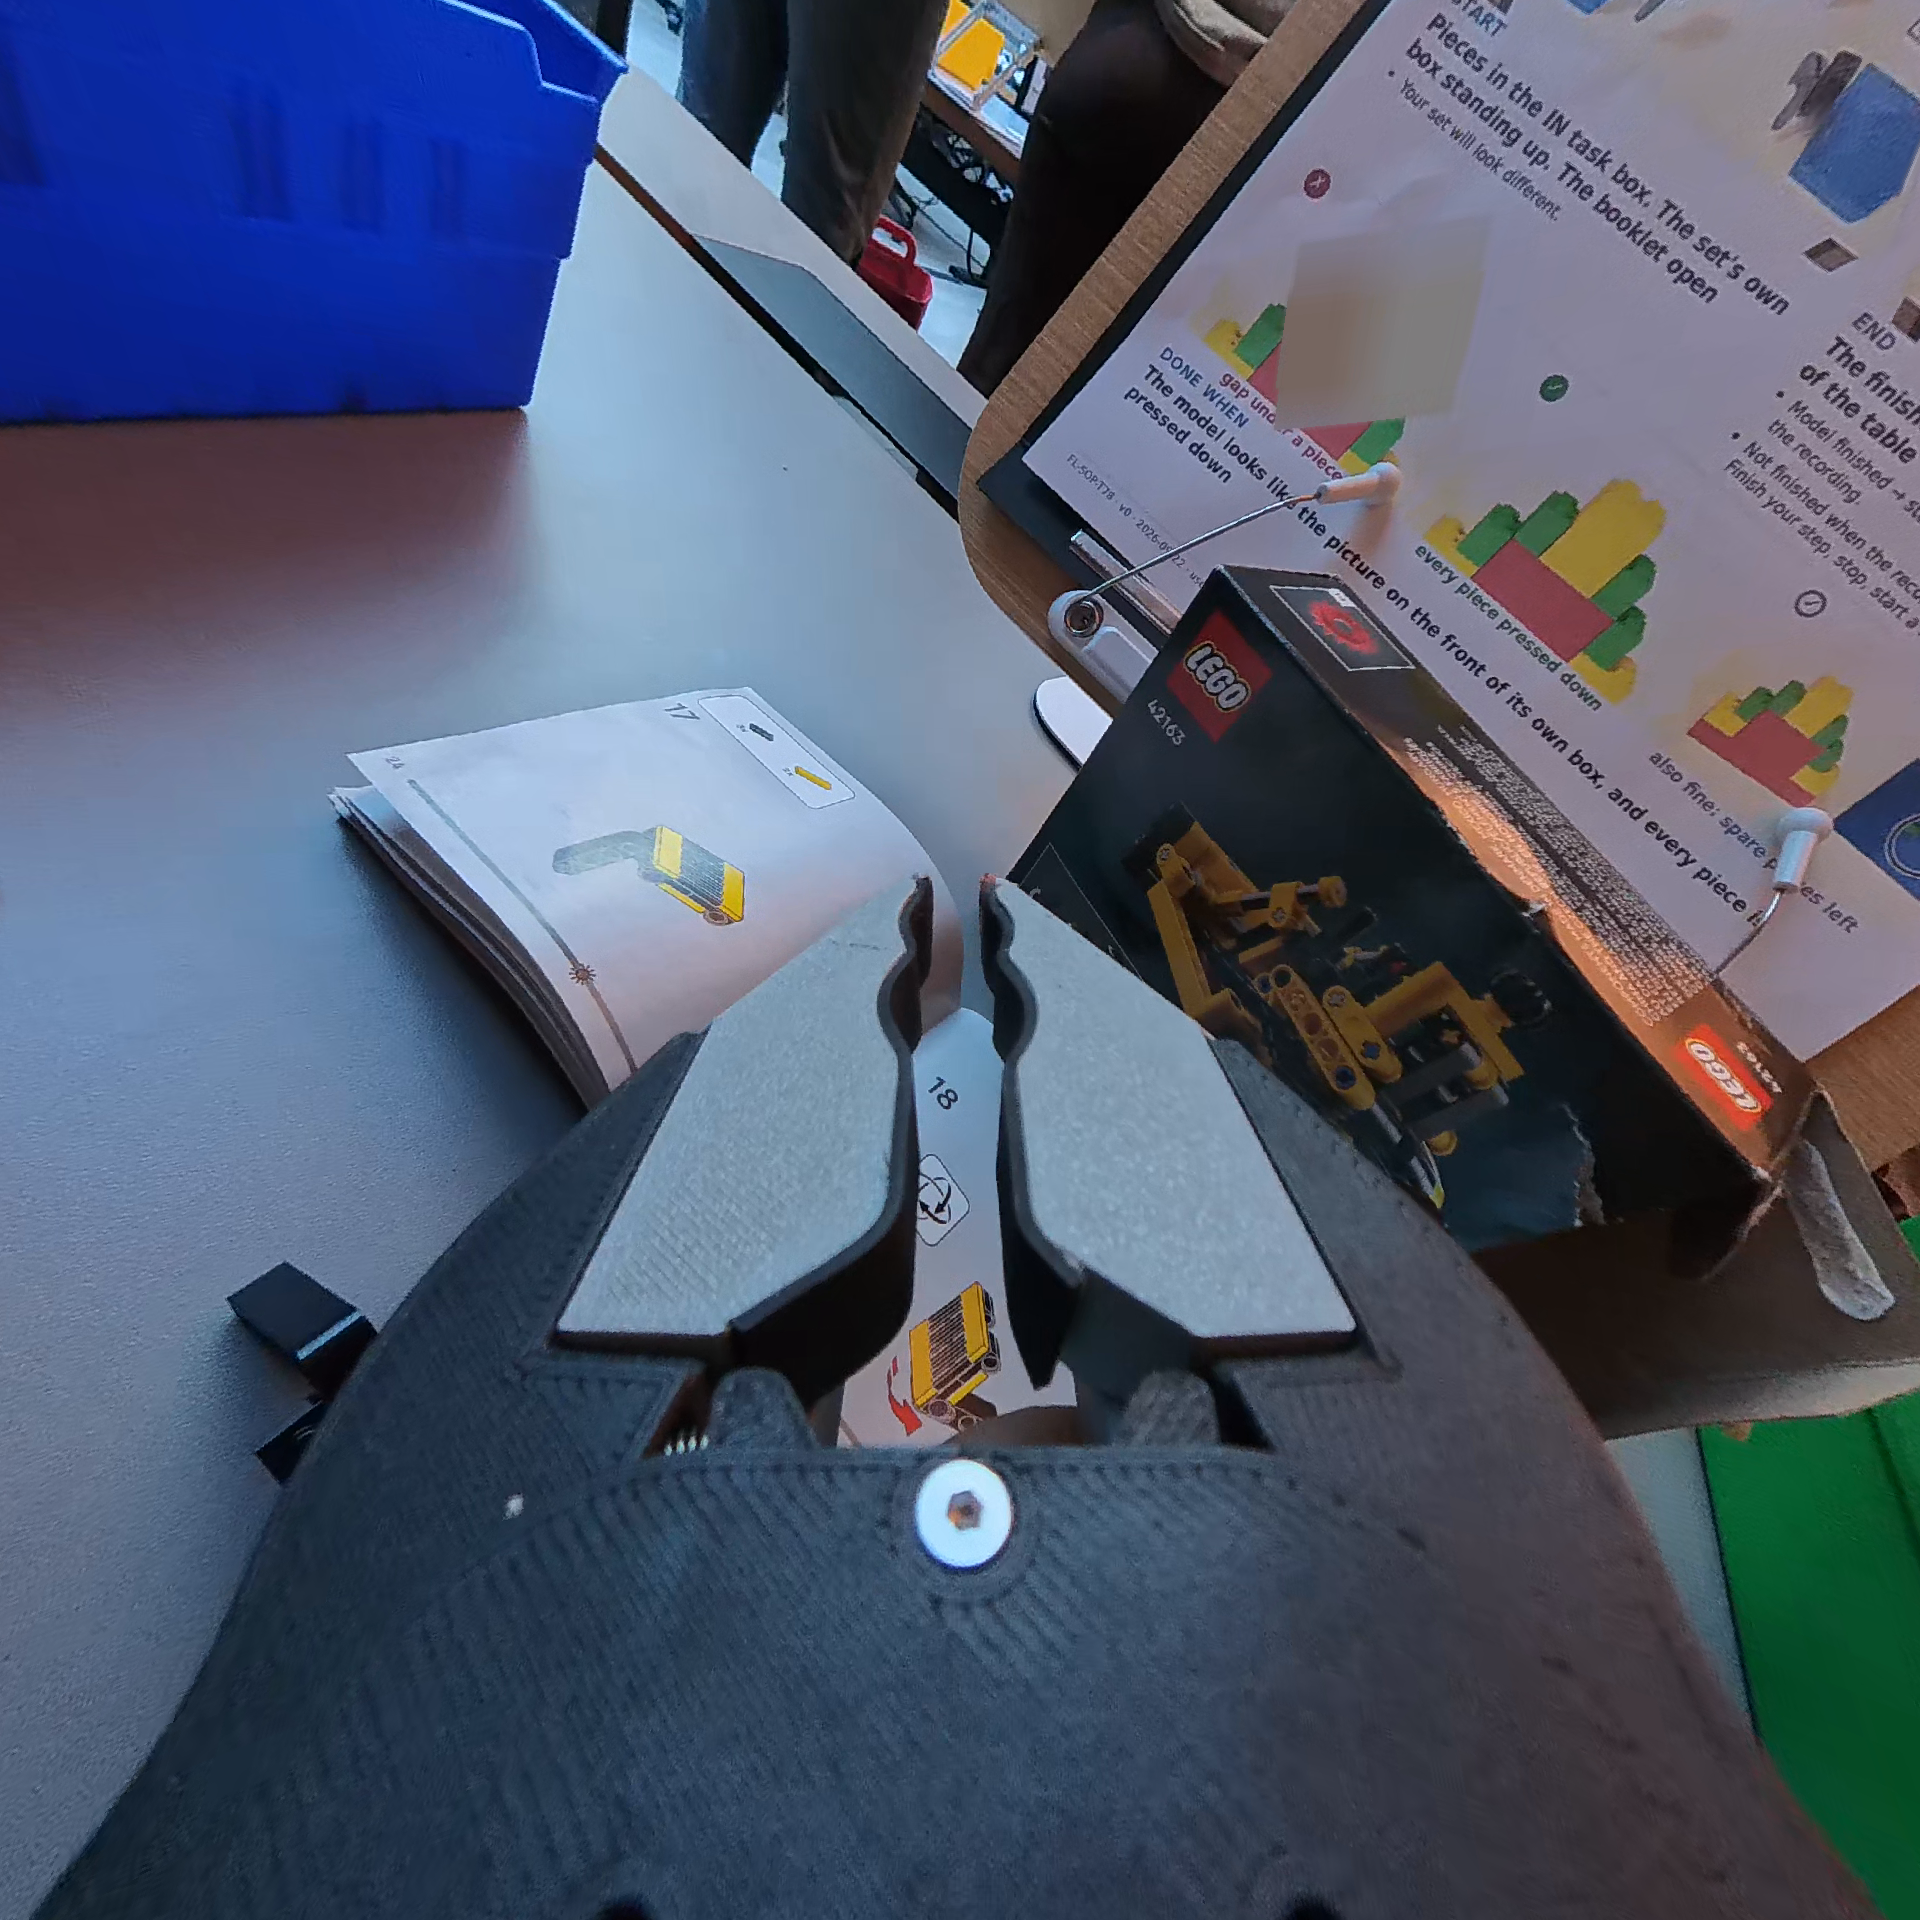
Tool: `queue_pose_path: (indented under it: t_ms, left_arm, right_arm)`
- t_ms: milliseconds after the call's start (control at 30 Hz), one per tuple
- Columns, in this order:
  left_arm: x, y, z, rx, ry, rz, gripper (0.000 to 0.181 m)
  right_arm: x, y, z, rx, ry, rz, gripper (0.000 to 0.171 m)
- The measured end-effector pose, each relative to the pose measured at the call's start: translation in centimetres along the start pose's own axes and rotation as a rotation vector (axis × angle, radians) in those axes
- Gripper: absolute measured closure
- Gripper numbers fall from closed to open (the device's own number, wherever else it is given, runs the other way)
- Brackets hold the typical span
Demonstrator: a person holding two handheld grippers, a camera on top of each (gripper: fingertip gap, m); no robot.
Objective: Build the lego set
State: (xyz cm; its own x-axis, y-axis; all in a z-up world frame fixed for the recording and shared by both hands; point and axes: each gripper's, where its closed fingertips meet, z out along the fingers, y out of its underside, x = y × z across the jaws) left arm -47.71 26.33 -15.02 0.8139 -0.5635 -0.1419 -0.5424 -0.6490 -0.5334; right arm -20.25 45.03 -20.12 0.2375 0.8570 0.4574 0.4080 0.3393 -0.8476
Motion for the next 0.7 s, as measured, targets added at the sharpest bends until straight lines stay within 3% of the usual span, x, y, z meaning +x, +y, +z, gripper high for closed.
queue_pose_path:
  t_ms: [367,567,700]
  left_arm:
    - [-2.4,-0.2,-0.1,0.054,-0.060,-0.061,0.181]
    - [-5.9,-1.3,-0.2,0.185,-0.129,-0.127,0.181]
    - [-7.9,-2.0,0.2,0.258,-0.185,-0.154,0.168]
  right_arm:
    - [-0.4,-0.1,0.1,0.001,-0.017,0.000,0.165]
    - [-0.8,-0.4,0.1,0.011,-0.032,-0.010,0.165]
    - [-1.0,-0.3,0.3,0.009,-0.046,-0.005,0.165]
